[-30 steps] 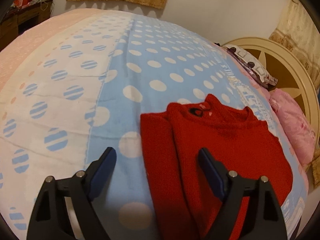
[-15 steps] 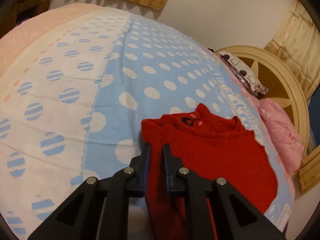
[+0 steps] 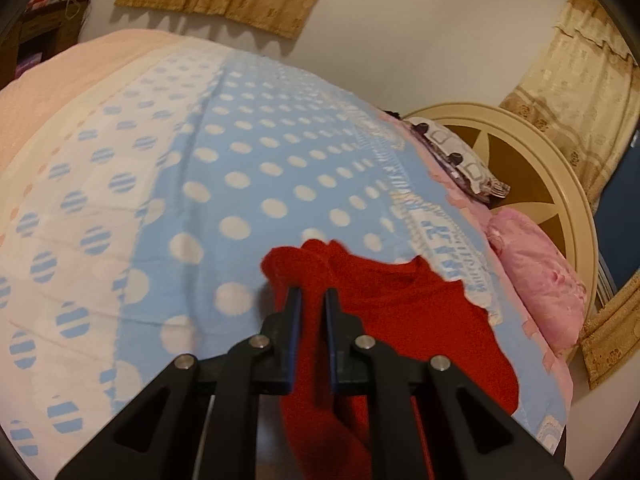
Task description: Fold small clothes
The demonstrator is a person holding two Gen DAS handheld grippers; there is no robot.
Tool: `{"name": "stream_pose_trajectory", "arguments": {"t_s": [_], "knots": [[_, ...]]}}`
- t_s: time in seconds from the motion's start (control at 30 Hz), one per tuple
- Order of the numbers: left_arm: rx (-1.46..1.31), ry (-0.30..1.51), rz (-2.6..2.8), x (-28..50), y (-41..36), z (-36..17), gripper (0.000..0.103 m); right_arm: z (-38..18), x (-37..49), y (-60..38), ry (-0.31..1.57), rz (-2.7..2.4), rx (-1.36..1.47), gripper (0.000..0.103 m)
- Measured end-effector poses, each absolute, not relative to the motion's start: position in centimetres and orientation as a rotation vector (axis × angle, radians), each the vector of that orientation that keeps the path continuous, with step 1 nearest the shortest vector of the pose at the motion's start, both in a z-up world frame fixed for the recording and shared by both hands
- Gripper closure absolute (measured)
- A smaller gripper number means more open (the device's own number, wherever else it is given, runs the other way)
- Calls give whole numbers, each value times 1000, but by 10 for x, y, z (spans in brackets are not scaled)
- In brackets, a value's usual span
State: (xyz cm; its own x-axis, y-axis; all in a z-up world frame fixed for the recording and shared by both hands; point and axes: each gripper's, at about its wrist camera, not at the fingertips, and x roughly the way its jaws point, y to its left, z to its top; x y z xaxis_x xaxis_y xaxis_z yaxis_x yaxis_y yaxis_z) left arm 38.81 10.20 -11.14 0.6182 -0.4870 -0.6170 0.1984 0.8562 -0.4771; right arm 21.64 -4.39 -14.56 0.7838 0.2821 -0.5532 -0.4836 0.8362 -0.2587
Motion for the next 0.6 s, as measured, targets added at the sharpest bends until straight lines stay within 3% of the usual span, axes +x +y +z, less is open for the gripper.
{"name": "stream_pose_trajectory", "arguments": {"t_s": [0.6], "knots": [[-275,770,-497,395,7,-74,92,-129,217,-125,528,310,-235,95]]}}
